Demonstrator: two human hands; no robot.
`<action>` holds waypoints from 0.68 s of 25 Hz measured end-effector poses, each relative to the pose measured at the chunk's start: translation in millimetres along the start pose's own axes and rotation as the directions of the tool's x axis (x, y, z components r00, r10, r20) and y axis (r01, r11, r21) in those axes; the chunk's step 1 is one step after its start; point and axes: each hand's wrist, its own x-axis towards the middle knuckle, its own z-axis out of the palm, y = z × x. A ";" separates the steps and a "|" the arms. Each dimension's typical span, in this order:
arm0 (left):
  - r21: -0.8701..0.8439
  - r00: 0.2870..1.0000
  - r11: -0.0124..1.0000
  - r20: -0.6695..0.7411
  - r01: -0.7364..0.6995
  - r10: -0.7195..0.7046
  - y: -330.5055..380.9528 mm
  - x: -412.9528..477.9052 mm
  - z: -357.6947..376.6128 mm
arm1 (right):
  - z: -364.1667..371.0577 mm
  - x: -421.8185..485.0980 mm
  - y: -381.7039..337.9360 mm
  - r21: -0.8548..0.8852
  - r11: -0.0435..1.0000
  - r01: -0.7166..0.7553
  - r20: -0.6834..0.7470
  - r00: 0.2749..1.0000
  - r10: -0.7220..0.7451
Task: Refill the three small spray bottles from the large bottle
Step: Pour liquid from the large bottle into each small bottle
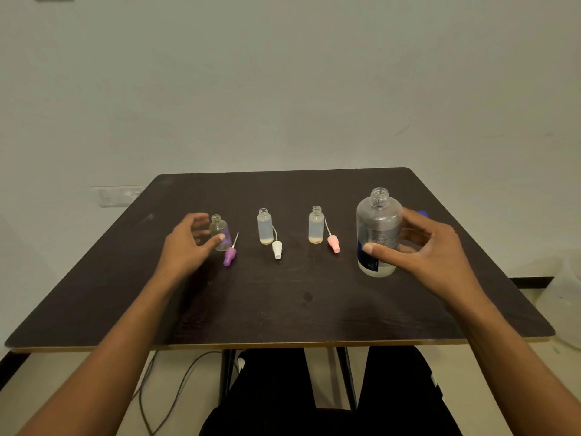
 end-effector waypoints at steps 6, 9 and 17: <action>-0.025 0.998 0.997 0.007 0.069 -0.069 -8.2 9.5 13.9 | 5.5 -3.0 1.7 0.002 1.000 0.000 0.027 1.000 0.000; -0.010 0.997 0.997 -0.003 0.073 -0.073 -9.0 11.7 15.2 | 3.3 -4.4 4.7 0.004 1.000 -0.003 0.028 1.000 0.002; -0.035 0.990 0.999 -0.142 -0.005 0.000 9.0 1.8 -2.4 | -6.7 -0.5 2.4 -0.003 1.000 -0.009 -0.014 1.000 0.009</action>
